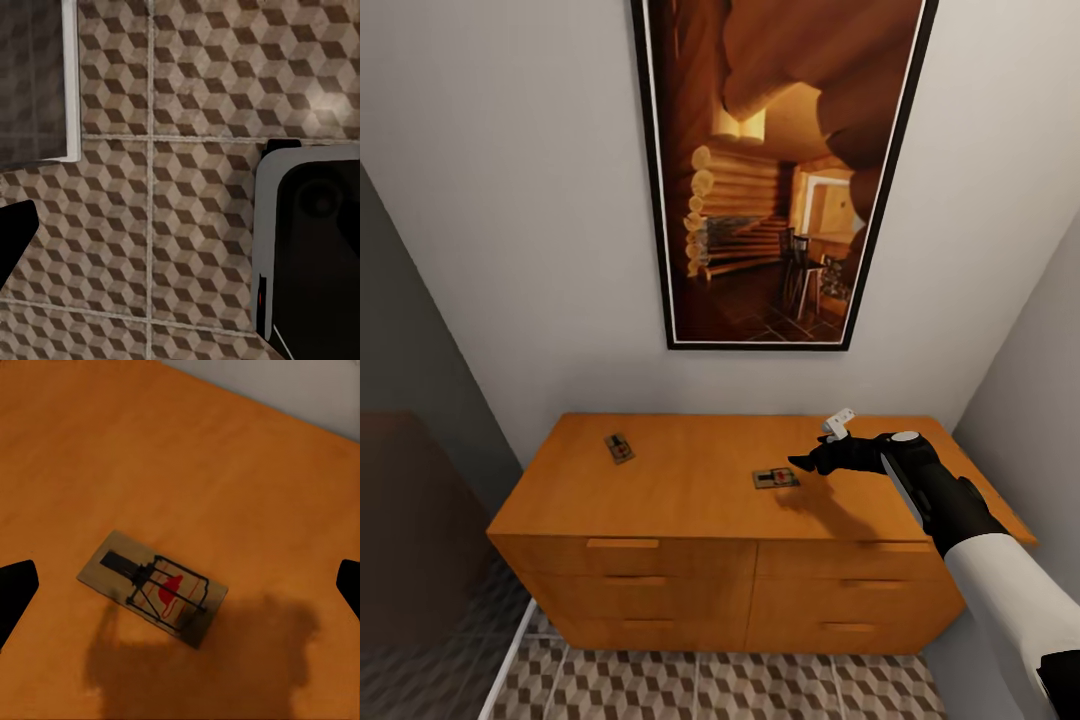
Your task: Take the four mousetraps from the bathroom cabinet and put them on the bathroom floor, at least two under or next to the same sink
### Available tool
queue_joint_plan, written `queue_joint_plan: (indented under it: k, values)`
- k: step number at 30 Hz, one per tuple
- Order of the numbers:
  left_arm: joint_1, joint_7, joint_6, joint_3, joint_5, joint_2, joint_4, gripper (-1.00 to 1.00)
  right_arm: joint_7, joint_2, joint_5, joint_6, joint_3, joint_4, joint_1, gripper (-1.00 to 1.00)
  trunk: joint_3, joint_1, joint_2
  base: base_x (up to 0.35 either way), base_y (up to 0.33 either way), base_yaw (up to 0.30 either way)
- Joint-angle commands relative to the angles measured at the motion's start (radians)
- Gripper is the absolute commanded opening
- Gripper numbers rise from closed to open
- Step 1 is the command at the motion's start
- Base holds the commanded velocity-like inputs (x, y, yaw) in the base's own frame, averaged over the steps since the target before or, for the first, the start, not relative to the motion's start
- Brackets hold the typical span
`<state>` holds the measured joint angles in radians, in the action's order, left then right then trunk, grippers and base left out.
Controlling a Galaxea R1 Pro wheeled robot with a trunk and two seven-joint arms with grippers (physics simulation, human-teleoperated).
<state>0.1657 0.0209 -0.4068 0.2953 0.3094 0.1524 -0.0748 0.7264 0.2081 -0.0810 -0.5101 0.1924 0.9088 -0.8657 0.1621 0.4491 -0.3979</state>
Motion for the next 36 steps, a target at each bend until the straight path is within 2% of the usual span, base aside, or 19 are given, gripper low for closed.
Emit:
queue_joint_plan:
  k: [1, 16, 22, 27, 30, 33, 34, 36]
  values:
    - [0.002, 0.002, -0.006, 0.008, 0.004, -0.001, -0.003, 1.0, 0.005, 0.0, -0.008, -0.002, 0.001, 0.001, -0.001, 1.0, 0.002, 0.001, -0.002, 0.146, 0.12, 0.0]
    - [0.001, 0.002, -0.006, 0.008, 0.004, -0.001, -0.003, 1.0, 0.007, 0.0, -0.009, -0.002, 0.005, -0.003, -0.001, 1.0, 0.002, 0.001, -0.002, 0.039, 0.033, 0.0]
    - [0.002, 0.002, -0.006, 0.008, 0.004, -0.001, -0.003, 1.0, 0.007, 0.001, -0.036, -0.001, 0.006, -0.004, -0.001, 1.0, 0.002, 0.001, -0.002, 0.001, 0.001, 0.0]
    - [0.002, 0.002, -0.006, 0.008, 0.004, -0.001, -0.003, 1.0, 0.008, 0.007, -0.086, 0.016, 0.006, -0.004, -0.001, 1.0, 0.002, 0.001, -0.002, 0.0, 0.0, 0.0]
    - [0.001, 0.003, -0.006, 0.008, 0.004, -0.001, -0.003, 1.0, 0.021, 0.01, -0.131, 0.07, 0.01, -0.011, -0.001, 1.0, 0.002, 0.001, -0.002, 0.0, 0.0, 0.0]
    - [0.001, 0.003, -0.006, 0.008, 0.004, -0.001, -0.003, 1.0, 0.068, 0.012, -0.18, 0.131, 0.015, -0.031, -0.001, 1.0, 0.002, 0.001, -0.002, 0.0, 0.0, 0.0]
    - [0.001, 0.002, -0.006, 0.008, 0.004, -0.001, -0.003, 1.0, 0.106, 0.012, -0.206, 0.155, 0.017, -0.04, -0.001, 1.0, 0.002, 0.001, -0.002, 0.0, 0.0, 0.0]
    - [0.001, 0.003, -0.006, 0.008, 0.004, -0.001, -0.003, 1.0, 0.147, 0.013, -0.233, 0.174, 0.017, -0.046, -0.001, 1.0, 0.002, 0.001, -0.002, 0.0, 0.0, 0.0]
